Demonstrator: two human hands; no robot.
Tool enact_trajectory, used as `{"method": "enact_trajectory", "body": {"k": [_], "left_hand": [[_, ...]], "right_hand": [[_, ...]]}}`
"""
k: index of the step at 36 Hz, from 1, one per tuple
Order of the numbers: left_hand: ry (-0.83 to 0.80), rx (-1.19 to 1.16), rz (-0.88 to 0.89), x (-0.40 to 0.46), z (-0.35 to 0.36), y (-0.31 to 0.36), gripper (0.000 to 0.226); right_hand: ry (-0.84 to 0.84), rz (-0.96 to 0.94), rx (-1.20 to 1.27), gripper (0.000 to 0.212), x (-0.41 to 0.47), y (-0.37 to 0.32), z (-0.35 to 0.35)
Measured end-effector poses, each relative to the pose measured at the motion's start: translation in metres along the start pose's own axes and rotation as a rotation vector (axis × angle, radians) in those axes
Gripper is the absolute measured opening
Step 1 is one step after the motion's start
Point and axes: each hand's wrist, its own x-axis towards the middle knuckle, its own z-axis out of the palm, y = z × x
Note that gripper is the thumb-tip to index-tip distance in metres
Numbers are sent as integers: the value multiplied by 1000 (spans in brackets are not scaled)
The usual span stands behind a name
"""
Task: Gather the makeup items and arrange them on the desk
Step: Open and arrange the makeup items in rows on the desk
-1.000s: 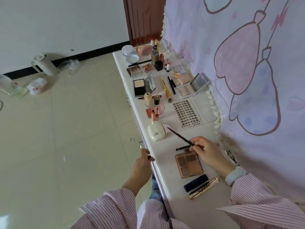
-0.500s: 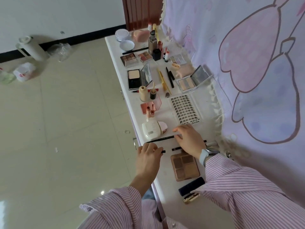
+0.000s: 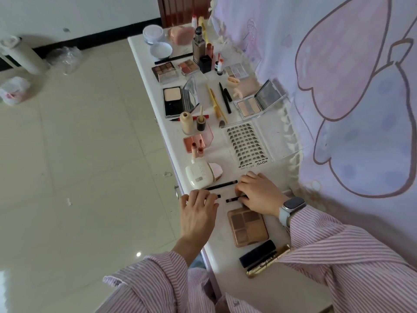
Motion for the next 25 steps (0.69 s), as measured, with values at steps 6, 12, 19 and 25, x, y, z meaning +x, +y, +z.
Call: {"method": "enact_trajectory", "body": {"k": [6,12,19,25], "left_hand": [[-54,-36,22,-20,1,-6,17],[-157,-42,1,-22,-9,-5,20],[-296,-395,-230,-16,-41,5,33],[-325,-704,-330,-21,-67,13,32]], "right_hand": [[60,-146,-98,15,2,-2,-3],[327,16,253,10,-17,-12,-20],[269,219,823,14,-39,-39,-36],[-89,221,771,23,-55,-65,-21]]}}
